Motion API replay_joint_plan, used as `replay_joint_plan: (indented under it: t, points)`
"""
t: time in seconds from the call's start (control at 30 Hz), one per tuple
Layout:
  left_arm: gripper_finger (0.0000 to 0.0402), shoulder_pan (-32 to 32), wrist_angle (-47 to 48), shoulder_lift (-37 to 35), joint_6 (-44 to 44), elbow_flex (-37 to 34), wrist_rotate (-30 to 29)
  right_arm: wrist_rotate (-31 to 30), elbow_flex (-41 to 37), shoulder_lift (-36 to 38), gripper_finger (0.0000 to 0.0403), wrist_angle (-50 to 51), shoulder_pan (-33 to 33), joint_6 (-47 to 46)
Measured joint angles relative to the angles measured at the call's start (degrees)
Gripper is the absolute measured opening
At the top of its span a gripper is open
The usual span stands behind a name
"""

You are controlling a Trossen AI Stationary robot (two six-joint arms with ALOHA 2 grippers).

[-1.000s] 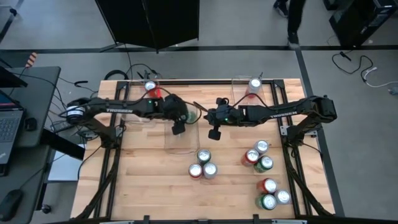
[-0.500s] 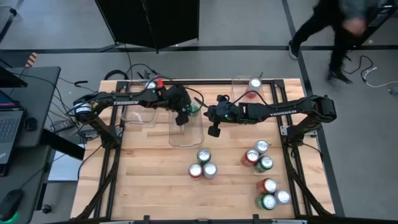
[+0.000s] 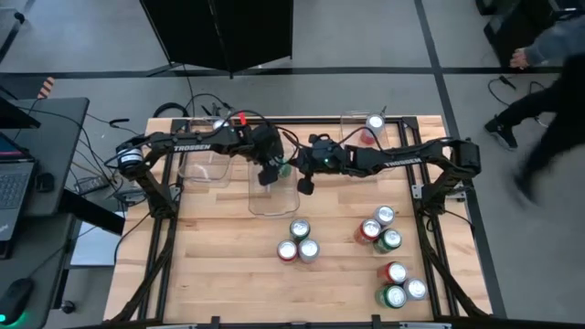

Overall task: Sort soda cans
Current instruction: Put the top green soda can into the bottom transparent bin, then adjust the middle transparent bin

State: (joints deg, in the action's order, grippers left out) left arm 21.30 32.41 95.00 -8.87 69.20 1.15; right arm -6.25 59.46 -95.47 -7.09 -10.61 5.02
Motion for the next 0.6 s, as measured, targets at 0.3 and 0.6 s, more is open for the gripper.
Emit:
replay_joint_plan:
  t: [0.3,0.6]
  points:
    - [0.0356,0.00,0.83,-0.02,-2.12,2.83,0.07,0.17,0.00,-0.06,0.0000,-0.17,-1.16,0.11]
    - [0.0315,-0.02,2.31,-1.25,-4.86,4.36,-6.66,0.27,0.00,0.04,0.0000,1.14,-1.16,0.13]
